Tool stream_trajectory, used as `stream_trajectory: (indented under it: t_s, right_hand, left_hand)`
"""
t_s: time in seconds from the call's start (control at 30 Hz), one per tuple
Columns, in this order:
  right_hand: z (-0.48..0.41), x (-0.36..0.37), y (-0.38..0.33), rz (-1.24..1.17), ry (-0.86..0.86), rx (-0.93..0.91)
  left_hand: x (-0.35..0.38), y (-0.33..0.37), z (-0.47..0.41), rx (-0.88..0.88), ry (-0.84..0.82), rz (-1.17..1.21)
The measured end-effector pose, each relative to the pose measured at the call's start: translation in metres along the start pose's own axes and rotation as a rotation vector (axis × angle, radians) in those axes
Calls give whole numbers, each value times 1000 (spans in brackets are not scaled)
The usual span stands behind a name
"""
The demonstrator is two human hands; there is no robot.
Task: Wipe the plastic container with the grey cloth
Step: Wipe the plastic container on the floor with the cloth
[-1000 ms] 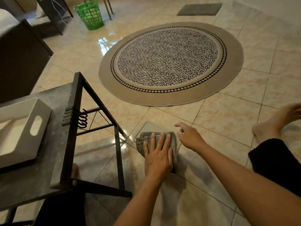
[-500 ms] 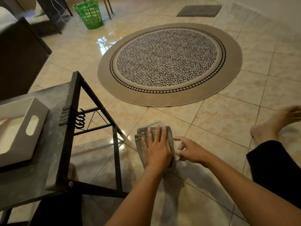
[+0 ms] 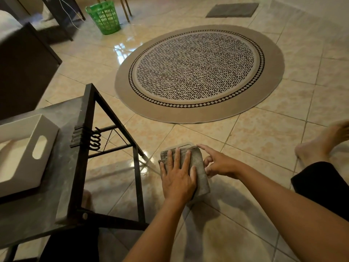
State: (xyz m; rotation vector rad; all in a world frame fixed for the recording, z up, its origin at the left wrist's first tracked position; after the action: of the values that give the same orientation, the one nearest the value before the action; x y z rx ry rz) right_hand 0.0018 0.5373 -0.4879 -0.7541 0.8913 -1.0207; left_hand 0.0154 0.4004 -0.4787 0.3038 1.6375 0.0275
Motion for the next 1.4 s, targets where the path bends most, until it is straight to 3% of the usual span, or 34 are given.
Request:
stream_trajectory:
  t_s: [0.1,0.23,0.37,0.57,0.9,1.17,1.4]
  right_hand:
    - [-5,0,-6,28,-54,40]
    - [-13,1,-19,76,-105,49]
    - [-19,6,-24,72,-142,71]
    - [-13,6,-14,36,-119,104]
    - [-5,6,-9,-20,-73,88]
    - [1,8,-7,-8,-109,117]
    - [4,10,-8,21,-59,78]
  left_hand:
    - [0,5,4,-14,12,-13]
    - [-4,16,17,143,-9,26]
    - [-3,13,20,161,-15,2]
    - [-1,-6,12,-36,28,4]
    - [0,-9,-1,-46,-9,11]
    - [7,21,7,94,-25,-20]
    - [-2,-5,5,-8,-5,-17]
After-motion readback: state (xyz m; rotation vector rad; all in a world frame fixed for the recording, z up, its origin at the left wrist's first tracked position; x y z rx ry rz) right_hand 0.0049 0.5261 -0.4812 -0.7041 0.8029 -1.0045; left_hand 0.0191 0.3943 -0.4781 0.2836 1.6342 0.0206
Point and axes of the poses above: each hand's wrist, its own z-axis away from the middle knuckle, its own x-axis out of the palm, y = z × x, the point moved 9 cm from there along -z, towards the middle knuckle, and after that the axes turned 12 degrees about y, right-handed, at the moved point
